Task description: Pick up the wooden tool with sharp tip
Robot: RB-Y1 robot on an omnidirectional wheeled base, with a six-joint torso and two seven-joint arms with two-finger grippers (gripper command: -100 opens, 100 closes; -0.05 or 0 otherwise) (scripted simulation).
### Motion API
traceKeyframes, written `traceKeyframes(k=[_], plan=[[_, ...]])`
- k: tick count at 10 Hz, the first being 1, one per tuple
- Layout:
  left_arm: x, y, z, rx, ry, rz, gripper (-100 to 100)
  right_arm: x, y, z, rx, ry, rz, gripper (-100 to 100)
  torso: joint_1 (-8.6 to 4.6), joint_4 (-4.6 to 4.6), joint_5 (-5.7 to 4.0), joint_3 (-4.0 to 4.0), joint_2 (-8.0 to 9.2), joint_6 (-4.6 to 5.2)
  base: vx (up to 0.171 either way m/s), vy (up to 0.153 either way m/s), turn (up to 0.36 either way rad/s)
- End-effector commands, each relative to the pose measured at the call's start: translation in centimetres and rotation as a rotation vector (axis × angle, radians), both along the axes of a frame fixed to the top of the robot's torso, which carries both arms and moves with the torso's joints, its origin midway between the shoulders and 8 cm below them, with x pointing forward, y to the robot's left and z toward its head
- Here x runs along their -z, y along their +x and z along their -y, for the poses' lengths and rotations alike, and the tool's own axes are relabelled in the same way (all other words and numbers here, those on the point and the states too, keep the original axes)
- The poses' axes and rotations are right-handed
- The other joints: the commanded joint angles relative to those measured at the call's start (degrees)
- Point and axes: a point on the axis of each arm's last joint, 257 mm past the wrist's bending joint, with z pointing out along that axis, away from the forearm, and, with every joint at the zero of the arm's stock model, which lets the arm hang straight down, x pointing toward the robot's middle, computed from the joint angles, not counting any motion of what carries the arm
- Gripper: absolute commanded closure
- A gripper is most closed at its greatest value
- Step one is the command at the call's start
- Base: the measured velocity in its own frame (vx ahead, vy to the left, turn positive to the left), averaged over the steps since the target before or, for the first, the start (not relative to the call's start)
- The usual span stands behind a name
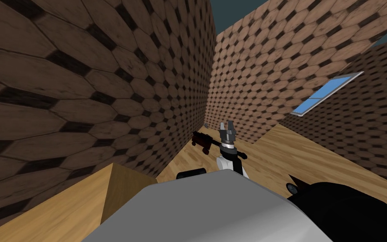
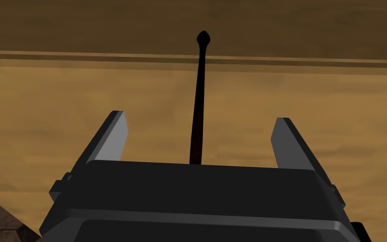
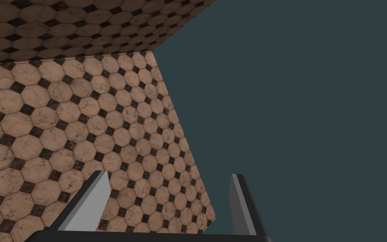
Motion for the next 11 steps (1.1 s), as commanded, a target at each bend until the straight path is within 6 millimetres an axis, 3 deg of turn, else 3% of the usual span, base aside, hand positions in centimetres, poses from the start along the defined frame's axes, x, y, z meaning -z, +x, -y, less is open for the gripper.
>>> traceKeyframes(k=[1, 2, 6, 7, 8, 11], plan=[[0.0, 0.0, 0.0, 0.000, 0.000, 0.000, -100, 0.0, 0.0, 0.0, 0.000, 0.000, 0.000, 0, 0.00, 0.00, 0.00, 0.00, 0.00, 0.00, 0.000, 0.000, 0.000], [0.0, 0.0, 0.0, 0.000, 0.000, -0.001, 100, 0.0, 0.0, 0.0, 0.000, 0.000, 0.000, 0, 0.09, 0.01, 0.04, 0.02, 0.03, 0.00, 0.000, 0.000, 0.000], [0.0, 0.0, 0.0, 0.000, 0.000, -0.001, 100, 0.0, 0.0, 0.0, 0.000, 0.000, 0.000, 0, 0.15, 0.03, 0.07, 0.05, 0.06, -0.01, 0.000, 0.000, 0.000], [0.0, 0.0, 0.0, 0.000, 0.000, -0.001, 0, 0.0, 0.0, 0.0, 0.000, 0.000, 0.000, 0, 0.15, 0.03, 0.07, 0.05, 0.07, -0.01, 0.000, 0.000, 0.000], [-0.6, 0.0, 0.0, 0.000, 0.001, -0.001, 100, 0.0, 0.0, 0.0, 0.000, 0.000, 0.000, 0, 0.16, 0.03, 0.07, 0.05, 0.07, -0.01, 0.001, -0.005, 0.000], [-1.9, 0.0, 0.1, -0.001, 0.001, -0.003, 100, 0.0, 0.0, 0.0, 0.000, 0.000, 0.000, 0, 0.09, 0.02, 0.04, 0.03, 0.05, -0.01, 0.001, -0.007, -0.001]])
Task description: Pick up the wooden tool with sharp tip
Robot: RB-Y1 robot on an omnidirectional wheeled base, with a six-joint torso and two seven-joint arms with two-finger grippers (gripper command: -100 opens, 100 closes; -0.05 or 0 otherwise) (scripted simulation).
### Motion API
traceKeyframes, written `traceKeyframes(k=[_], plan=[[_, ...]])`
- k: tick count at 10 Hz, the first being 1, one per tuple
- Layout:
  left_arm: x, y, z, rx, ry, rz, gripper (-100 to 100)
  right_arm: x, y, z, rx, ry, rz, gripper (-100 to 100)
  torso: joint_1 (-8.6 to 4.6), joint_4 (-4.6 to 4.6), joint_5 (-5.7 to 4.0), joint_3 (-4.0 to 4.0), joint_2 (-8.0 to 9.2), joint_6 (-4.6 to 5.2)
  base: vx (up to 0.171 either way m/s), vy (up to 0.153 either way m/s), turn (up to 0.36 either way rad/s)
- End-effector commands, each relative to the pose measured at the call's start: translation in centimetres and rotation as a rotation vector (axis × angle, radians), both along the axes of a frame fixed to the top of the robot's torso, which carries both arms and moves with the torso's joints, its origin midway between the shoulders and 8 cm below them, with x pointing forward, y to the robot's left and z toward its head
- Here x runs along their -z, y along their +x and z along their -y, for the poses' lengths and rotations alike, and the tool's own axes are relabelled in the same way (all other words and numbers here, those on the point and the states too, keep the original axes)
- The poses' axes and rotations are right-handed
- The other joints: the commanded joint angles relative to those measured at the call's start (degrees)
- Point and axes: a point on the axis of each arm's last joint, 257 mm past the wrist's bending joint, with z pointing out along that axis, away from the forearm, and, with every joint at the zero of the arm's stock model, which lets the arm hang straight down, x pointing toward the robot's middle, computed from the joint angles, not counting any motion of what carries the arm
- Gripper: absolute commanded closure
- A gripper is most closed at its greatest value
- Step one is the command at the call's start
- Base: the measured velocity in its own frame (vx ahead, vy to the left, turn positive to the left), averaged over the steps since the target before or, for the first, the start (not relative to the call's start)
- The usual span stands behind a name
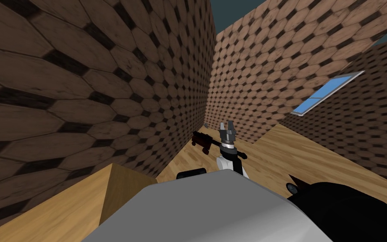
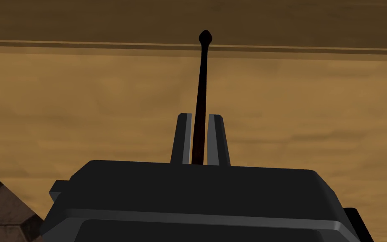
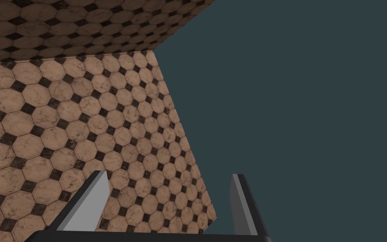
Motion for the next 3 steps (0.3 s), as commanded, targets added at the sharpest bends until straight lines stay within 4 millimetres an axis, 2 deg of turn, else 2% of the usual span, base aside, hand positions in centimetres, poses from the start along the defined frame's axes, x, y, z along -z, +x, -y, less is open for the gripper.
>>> traceKeyframes(k=[1, 2, 3], plan=[[-0.75, 0.02, 0.10, 0.001, 0.000, 0.000, 100, 0.00, 0.00, 0.00, 0.000, 0.000, 0.000, 0, 0.00, 0.00, 0.00, 0.00, 0.00, 0.00, 0.000, -0.008, -0.002], [-0.41, -0.13, 0.02, 0.000, 0.000, 0.000, 100, 0.00, 0.00, 0.00, 0.000, 0.000, 0.000, 0, 0.00, 0.00, 0.01, 0.01, 0.01, -0.01, 0.000, 0.000, 0.000], [-0.45, -0.13, 0.03, 0.000, 0.000, 0.000, 0, 0.00, 0.00, 0.00, 0.000, 0.000, 0.000, 0, 0.03, 0.01, 0.03, 0.01, 0.01, 0.00, 0.000, 0.000, 0.000]])
